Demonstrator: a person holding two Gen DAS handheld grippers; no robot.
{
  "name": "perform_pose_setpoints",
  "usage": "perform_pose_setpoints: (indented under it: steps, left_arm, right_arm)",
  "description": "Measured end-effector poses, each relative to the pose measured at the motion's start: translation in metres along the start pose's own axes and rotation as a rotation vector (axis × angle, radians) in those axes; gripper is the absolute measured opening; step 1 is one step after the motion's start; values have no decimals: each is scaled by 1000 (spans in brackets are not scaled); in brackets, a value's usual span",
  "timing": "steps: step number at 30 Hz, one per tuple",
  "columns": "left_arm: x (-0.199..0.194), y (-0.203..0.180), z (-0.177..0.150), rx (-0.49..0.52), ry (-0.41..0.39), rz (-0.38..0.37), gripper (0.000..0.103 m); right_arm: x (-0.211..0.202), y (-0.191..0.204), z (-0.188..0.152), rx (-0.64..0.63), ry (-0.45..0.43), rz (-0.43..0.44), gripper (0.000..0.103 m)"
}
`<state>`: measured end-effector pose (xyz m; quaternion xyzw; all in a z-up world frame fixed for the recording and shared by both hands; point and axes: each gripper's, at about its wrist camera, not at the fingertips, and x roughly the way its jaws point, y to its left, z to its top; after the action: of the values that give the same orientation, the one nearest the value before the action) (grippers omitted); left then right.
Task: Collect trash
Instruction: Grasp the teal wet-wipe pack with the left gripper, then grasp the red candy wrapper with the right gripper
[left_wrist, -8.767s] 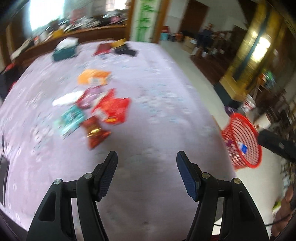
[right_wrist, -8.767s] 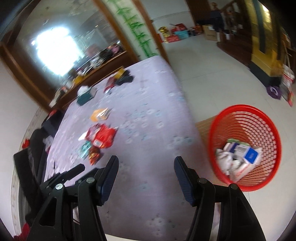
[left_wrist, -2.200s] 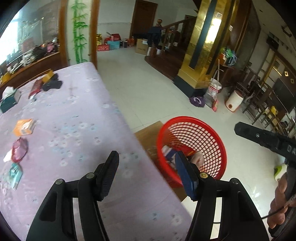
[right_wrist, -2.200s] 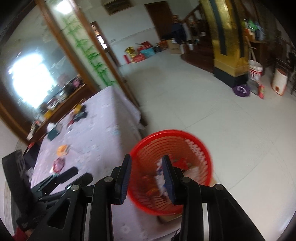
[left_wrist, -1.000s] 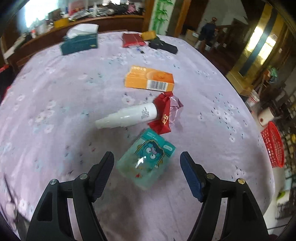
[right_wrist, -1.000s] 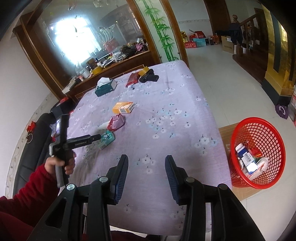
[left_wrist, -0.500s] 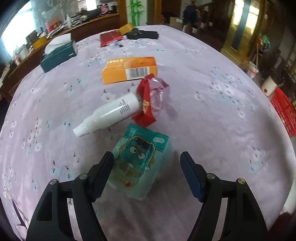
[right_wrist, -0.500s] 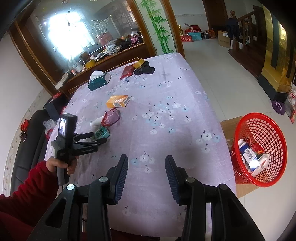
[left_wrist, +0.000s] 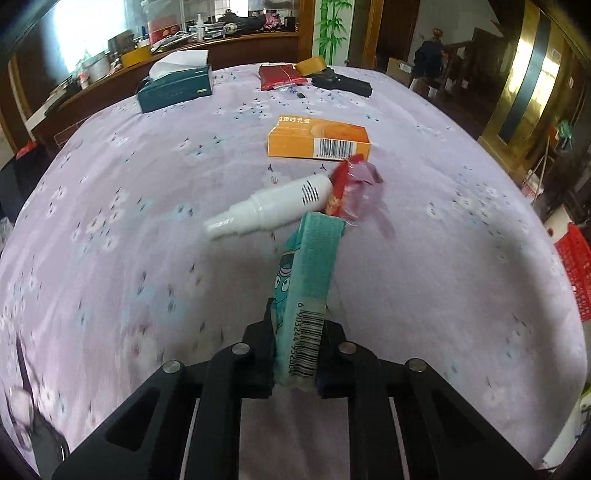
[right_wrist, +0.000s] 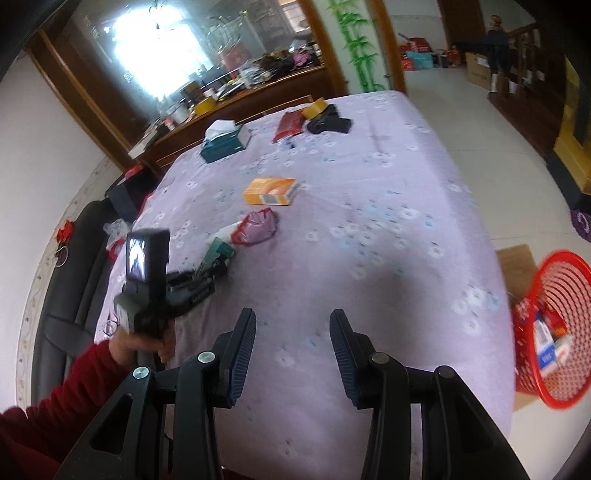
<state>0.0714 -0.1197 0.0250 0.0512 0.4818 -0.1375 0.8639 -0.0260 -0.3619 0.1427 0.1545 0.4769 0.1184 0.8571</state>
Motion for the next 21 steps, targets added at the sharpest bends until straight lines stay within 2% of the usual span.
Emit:
perform_pose_setpoints:
  steps: [3, 8, 15, 21]
  left_arm:
    - [-20, 2, -14, -22, -20, -9, 13]
    - [-50, 12, -30, -69, -49, -14, 14]
    - [-75, 28, -47, -106, -64, 13, 14]
    - [-80, 36, -60, -120, -51, 23, 14]
  right_arm:
    - [29, 8, 18, -6, 28, 34, 54]
    - [88, 17, 46, 15, 90, 72, 54]
    - [168, 21, 83, 124, 145, 117, 54]
    - [215, 30, 101, 149, 167, 85, 54]
